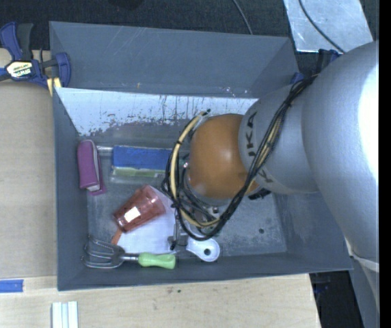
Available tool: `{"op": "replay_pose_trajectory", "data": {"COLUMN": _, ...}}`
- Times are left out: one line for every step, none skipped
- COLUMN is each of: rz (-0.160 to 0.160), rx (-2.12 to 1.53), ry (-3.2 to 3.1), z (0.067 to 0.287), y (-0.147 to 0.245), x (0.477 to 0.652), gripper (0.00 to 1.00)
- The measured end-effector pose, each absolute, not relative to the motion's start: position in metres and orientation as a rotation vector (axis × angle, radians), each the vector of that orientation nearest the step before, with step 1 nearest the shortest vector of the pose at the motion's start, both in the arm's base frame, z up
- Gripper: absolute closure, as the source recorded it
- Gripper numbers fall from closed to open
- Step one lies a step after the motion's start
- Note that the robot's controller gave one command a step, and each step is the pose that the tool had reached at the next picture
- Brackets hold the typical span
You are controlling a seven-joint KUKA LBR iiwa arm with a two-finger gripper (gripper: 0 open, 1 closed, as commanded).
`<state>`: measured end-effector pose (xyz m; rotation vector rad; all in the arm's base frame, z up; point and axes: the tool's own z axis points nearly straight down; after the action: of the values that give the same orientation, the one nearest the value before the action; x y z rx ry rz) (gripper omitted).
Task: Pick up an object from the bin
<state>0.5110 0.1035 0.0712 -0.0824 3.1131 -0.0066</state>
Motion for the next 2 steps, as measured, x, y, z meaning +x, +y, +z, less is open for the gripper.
{"op": "replay_pose_trajectory", "data": {"rz": 0.004, "rx": -0.06, "ry": 3.101, "z": 0.0791, "y": 0.1115, "x": 0.5226, "gripper": 1.0}}
{"op": "replay_pose_trajectory", "data": {"rz": 0.004, "rx": -0.06, "ry": 3.101, "z": 0.0791, "y": 0.1114, "x": 0.5227, "gripper": 1.0}}
